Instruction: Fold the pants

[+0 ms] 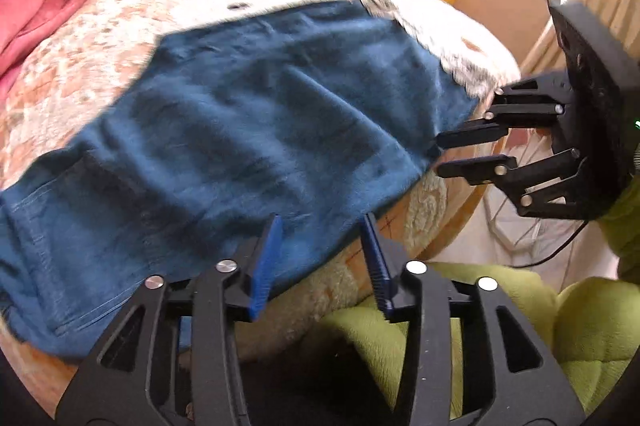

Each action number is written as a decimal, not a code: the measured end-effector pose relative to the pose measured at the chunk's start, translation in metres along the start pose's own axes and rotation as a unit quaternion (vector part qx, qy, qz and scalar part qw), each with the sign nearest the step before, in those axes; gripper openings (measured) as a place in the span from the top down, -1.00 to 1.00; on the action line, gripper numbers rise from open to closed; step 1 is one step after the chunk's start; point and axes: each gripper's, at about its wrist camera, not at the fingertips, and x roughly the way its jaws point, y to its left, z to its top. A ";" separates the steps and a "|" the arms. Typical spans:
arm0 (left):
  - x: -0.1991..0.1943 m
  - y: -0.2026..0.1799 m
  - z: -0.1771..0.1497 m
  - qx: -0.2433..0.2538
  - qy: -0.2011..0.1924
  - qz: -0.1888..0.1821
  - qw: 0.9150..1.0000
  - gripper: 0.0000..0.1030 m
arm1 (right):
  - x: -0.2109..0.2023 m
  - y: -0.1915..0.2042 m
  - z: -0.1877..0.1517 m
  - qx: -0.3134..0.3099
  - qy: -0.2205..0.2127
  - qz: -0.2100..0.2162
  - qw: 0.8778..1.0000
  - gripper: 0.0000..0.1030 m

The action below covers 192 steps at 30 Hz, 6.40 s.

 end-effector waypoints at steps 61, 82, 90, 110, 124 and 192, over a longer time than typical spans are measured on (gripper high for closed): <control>-0.035 0.109 0.104 -0.164 -0.111 0.114 0.974 -0.65 | -0.050 -0.199 0.020 0.315 -0.113 -0.069 0.940 -0.49; 0.085 0.143 0.124 -0.191 -0.030 0.038 0.980 -0.27 | 0.033 -0.258 0.032 0.365 -0.067 0.018 0.929 -0.26; 0.075 0.132 0.123 -0.160 -0.063 0.021 0.985 0.94 | 0.029 -0.249 0.029 0.352 -0.101 0.018 0.930 0.67; 0.079 0.134 0.123 -0.144 -0.076 0.060 0.985 0.90 | 0.040 -0.243 0.045 0.299 -0.072 -0.029 0.951 0.69; 0.022 0.181 0.095 -0.230 -0.129 0.139 0.955 0.08 | 0.020 -0.238 0.028 0.285 -0.058 -0.126 0.948 0.07; 0.005 0.011 0.036 -0.088 -0.008 0.134 0.987 -0.81 | -0.038 -0.056 0.004 0.198 -0.085 -0.068 0.974 -0.70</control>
